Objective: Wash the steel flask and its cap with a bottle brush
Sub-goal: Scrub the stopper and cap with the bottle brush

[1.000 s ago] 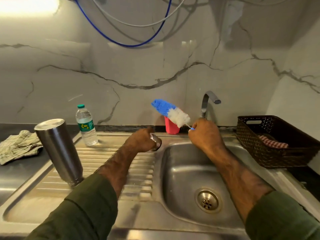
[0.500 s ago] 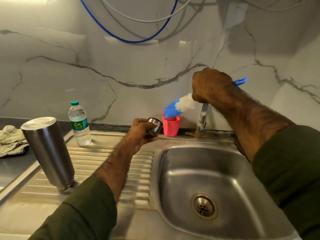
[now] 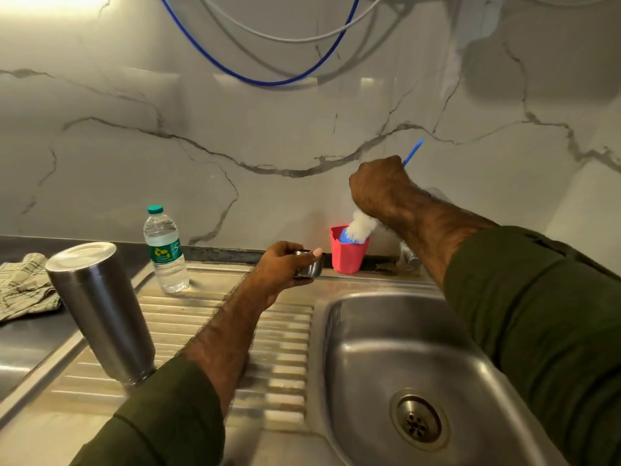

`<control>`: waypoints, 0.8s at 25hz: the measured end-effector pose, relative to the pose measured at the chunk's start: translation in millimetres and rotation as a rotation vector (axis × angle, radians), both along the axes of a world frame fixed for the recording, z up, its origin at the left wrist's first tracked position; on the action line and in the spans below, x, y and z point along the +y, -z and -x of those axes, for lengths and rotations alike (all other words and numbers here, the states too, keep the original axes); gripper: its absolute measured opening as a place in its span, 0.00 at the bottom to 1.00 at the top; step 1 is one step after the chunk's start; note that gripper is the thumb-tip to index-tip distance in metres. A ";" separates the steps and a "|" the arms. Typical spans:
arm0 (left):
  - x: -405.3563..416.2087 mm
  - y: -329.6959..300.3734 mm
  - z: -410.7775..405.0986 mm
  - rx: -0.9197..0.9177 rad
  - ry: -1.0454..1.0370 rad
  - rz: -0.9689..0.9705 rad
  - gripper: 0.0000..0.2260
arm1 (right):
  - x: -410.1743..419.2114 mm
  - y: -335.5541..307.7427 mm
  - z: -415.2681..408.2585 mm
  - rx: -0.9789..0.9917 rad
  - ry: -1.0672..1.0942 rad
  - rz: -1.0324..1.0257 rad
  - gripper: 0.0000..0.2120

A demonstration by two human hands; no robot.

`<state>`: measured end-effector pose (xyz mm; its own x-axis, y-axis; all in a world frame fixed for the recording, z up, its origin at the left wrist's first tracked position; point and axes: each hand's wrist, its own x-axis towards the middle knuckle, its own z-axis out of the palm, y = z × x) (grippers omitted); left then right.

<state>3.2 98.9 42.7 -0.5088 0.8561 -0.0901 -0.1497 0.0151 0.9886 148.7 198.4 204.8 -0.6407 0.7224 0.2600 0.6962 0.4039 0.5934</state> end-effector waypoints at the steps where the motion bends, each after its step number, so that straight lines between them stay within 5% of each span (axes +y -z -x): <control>1: -1.3 -1.5 1.7 0.019 -0.004 0.014 0.23 | -2.9 -0.3 -1.3 -0.026 -0.024 -0.007 0.14; 4: -1.3 -8.2 4.8 0.234 -0.035 0.063 0.16 | -6.6 -4.9 -10.4 0.008 -0.116 -0.089 0.08; 9: -1.2 -18.8 0.3 0.297 -0.083 0.076 0.13 | -16.4 -45.7 -26.7 0.072 -0.146 -0.180 0.07; 12: -1.2 -22.2 -7.9 0.269 -0.098 0.061 0.16 | -22.5 -53.7 -36.1 0.096 -0.127 -0.168 0.14; 20: -11.5 -36.3 -25.6 0.070 -0.091 -0.050 0.16 | -36.5 -22.9 -63.0 0.090 -0.203 -0.221 0.14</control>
<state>28.7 87.4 78.9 -0.5880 0.8088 -0.0103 -0.0791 -0.0449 0.9959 211.8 161.8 227.7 -0.7332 0.5019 0.4587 0.6684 0.4080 0.6219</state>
